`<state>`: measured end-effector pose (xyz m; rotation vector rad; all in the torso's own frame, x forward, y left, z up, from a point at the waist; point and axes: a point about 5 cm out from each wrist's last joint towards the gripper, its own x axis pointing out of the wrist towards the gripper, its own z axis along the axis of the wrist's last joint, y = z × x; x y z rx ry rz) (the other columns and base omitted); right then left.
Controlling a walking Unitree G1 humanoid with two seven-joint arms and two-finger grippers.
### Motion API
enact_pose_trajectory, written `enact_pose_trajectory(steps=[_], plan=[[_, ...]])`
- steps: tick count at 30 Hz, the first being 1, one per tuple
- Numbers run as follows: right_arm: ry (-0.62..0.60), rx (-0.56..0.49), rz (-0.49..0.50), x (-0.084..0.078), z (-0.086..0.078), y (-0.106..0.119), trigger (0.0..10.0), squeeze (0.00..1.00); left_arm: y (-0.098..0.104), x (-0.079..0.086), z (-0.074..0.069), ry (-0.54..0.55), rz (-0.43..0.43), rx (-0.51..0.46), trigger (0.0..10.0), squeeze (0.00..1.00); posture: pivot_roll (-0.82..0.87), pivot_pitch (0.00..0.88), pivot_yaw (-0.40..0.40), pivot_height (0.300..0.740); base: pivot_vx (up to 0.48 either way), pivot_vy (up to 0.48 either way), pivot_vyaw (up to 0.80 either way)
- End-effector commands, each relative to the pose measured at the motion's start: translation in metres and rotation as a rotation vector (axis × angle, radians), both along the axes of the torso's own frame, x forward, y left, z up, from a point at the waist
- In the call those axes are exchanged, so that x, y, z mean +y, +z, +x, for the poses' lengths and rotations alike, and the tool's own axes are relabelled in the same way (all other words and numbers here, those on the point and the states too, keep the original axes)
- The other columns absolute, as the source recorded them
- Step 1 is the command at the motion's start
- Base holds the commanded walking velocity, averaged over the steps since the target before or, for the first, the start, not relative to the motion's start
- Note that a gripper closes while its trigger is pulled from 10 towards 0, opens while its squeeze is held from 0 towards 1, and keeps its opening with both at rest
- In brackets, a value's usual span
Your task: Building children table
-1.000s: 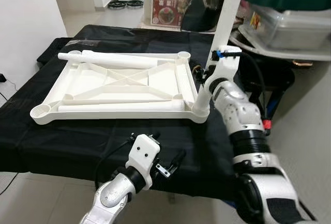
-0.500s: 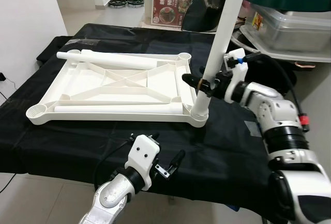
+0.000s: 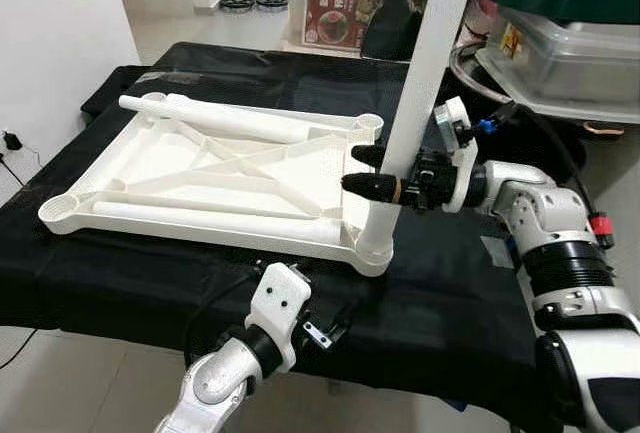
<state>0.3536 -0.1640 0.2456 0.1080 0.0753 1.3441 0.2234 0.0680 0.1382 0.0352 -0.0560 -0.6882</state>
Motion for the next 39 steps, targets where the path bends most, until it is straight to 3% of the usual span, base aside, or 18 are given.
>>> enact_pose_trajectory(steps=[1,2,3,7,9,13,19,21,22,23,26,27,28,32,34,35,37,39], plan=[[0.059,-0.04,0.001,0.008,-0.001,0.007,10.0,0.0,-0.002,-0.001,-0.003,-0.021,0.005,0.017,10.0,0.0,0.15,0.079,-0.075,0.74,0.0,0.0,0.0],[0.062,-0.055,0.006,0.012,0.001,0.009,3.5,0.0,-0.002,-0.002,-0.004,-0.027,0.005,0.019,10.0,0.0,0.15,0.079,-0.077,0.74,0.0,0.0,0.0],[0.057,-0.061,0.012,0.014,0.004,0.01,0.0,0.0,-0.002,-0.002,-0.004,-0.031,0.005,0.02,10.0,0.0,0.15,0.079,-0.078,0.74,0.0,0.0,0.0],[0.02,-0.066,0.014,0.016,0.008,0.009,0.0,0.0,-0.002,-0.003,-0.004,-0.034,0.005,0.019,10.0,0.0,0.15,0.079,-0.078,0.74,0.0,0.0,0.0],[-0.167,-0.092,-0.006,0.015,0.022,0.004,0.0,0.0,-0.003,-0.002,-0.005,-0.027,0.005,0.019,10.0,0.0,0.15,0.069,-0.08,0.74,0.0,0.0,0.0],[-0.2,-0.091,-0.008,0.013,0.023,0.002,0.0,0.0,-0.003,-0.002,-0.005,-0.026,0.005,0.018,10.0,0.0,0.15,0.066,-0.078,0.74,0.0,0.0,0.0],[-0.384,-0.069,-0.053,0.003,0.03,-0.007,0.0,0.0,-0.003,-0.001,-0.003,-0.015,0.013,0.01,10.0,0.0,0.16,0.059,-0.08,0.74,0.0,0.0,0.0],[-0.584,-0.048,-0.093,-0.006,0.036,-0.016,0.0,0.0,-0.003,0.001,-0.001,0.008,0.024,0.003,10.0,0.0,0.15,0.052,-0.077,0.74,0.0,0.0,0.0],[-0.584,-0.048,-0.093,-0.006,0.036,-0.016,0.0,0.0,-0.003,0.001,-0.001,0.008,0.024,0.003,10.0,0.0,0.15,0.052,-0.077,0.74,0.0,0.0,0.0],[-0.817,-0.025,-0.155,-0.015,0.042,-0.027,0.0,0.0,-0.004,0.003,0.001,0.023,0.033,-0.001,10.0,0.0,0.15,0.048,-0.073,0.74,0.0,0.0,0.0],[-0.897,-0.019,-0.181,-0.018,0.043,-0.031,0.0,0.0,-0.004,0.003,0.002,0.026,0.035,-0.002,10.0,0.0,0.15,0.048,-0.073,0.74,0.0,0.0,0.0],[-1.15,0.023,-0.212,-0.024,0.043,-0.04,0.0,0.0,-0.004,0.002,0.003,0.026,0.044,-0.004,10.0,0.0,0.14,0.045,-0.07,0.74,0.0,0.0,0.0],[-1.242,0.032,-0.211,-0.024,0.041,-0.041,0.0,0.0,-0.004,0.001,0.004,0.025,0.045,-0.006,10.0,0.0,0.14,0.044,-0.07,0.74,0.0,0.0,0.0],[-1.3,0.036,-0.209,-0.024,0.04,-0.041,0.0,0.0,-0.004,0.001,0.004,0.024,0.046,-0.007,10.0,0.0,0.14,0.044,-0.07,0.74,0.0,0.0,0.0],[-1.467,0.037,-0.141,-0.019,0.036,-0.036,0.0,0.0,-0.003,0.001,0.005,0.027,0.045,-0.014,10.0,0.0,0.15,0.042,-0.071,0.74,0.0,0.0,0.0],[-1.467,0.037,-0.141,-0.019,0.036,-0.036,0.0,0.0,-0.003,0.001,0.005,0.027,0.045,-0.014,10.0,0.0,0.15,0.042,-0.071,0.74,0.0,0.0,0.0],[-1.566,0.056,-0.054,-0.004,0.031,-0.03,0.0,0.0,-0.002,0.001,0.005,0.032,0.046,-0.016,10.0,0.0,0.15,0.045,-0.077,0.74,0.0,0.0,0.0],[-1.549,0.08,-0.006,0.005,0.031,-0.028,0.0,0.0,-0.002,0.001,0.005,0.034,0.046,-0.016,10.0,0.0,0.15,0.047,-0.077,0.74,0.0,0.0,0.0]])
